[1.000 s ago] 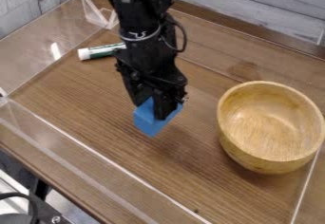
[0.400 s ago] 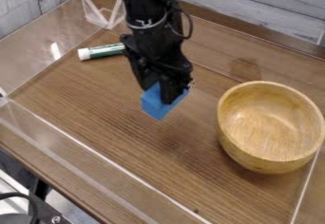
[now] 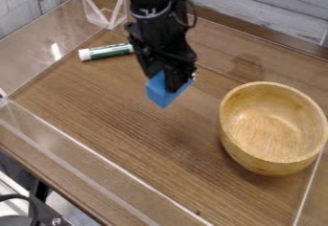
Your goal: Put the blue block in the brown bowl
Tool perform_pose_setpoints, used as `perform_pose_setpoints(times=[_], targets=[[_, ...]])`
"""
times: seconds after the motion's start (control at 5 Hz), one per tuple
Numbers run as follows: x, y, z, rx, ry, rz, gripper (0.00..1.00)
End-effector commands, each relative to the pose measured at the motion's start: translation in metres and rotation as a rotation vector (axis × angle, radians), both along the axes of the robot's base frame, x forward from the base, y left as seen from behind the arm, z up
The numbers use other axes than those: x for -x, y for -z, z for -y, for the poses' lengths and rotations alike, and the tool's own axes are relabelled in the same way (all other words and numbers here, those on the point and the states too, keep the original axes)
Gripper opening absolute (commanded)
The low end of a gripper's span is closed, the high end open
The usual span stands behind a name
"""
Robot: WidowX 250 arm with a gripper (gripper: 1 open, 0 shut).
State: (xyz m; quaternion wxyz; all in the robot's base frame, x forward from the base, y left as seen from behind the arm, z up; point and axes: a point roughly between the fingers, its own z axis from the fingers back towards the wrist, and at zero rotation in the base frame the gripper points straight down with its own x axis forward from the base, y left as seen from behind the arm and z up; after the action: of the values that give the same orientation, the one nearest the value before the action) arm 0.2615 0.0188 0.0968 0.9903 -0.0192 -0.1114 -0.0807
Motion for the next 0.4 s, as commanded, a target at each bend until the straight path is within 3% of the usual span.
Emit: perform_pose_setpoints(times=[0.0, 0.2], targets=[[-0.0181, -0.0201, -0.0076, -0.025, 0.001, 0.092, 0.00], [-0.0278, -0.0291, -0.0141, -0.041, 0.018, 0.144, 0.00]])
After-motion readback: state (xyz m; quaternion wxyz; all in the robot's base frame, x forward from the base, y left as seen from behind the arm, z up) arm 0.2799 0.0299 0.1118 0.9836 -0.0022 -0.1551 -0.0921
